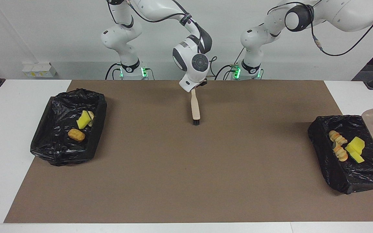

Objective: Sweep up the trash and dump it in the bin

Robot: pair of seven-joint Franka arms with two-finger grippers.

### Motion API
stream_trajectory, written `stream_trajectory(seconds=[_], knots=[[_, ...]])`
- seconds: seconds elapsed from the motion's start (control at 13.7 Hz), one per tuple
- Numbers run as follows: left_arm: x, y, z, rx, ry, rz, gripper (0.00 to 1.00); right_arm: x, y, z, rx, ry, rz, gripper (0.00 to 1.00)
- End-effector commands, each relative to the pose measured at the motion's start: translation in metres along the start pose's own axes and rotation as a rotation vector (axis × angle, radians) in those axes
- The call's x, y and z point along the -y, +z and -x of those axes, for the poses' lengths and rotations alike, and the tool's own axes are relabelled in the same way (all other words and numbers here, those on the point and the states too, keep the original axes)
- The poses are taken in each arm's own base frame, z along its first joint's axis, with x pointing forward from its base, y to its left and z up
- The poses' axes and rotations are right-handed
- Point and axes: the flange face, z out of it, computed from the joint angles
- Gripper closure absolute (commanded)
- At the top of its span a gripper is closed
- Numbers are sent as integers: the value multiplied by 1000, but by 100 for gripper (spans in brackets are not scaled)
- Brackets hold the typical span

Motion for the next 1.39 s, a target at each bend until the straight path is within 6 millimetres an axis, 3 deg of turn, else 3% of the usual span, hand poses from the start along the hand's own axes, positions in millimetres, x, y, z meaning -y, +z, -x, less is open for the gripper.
stream_trajectory(seconds=[0.0,0.15,0.29,0.51,0.8,1.02,1.31], knots=[[1,-55,1,15,12,-8,100,-6,-5,-8,-24,-23,-8,0],[14,-83,-37,-35,47,1,100,-14,-20,-22,-43,-29,-31,0],[11,-96,-79,-121,-15,-8,100,-34,-48,-41,-84,-9,-80,0],[29,-128,-159,-231,19,-17,100,-67,-85,-62,-222,35,-117,0],[14,-158,-242,-374,-17,24,100,-142,-142,-89,-368,80,-101,0],[12,-196,-319,-412,52,23,100,-189,-162,-106,-409,92,-69,0],[21,-232,-412,-546,-270,134,100,-255,-189,-124,-478,73,16,0]])
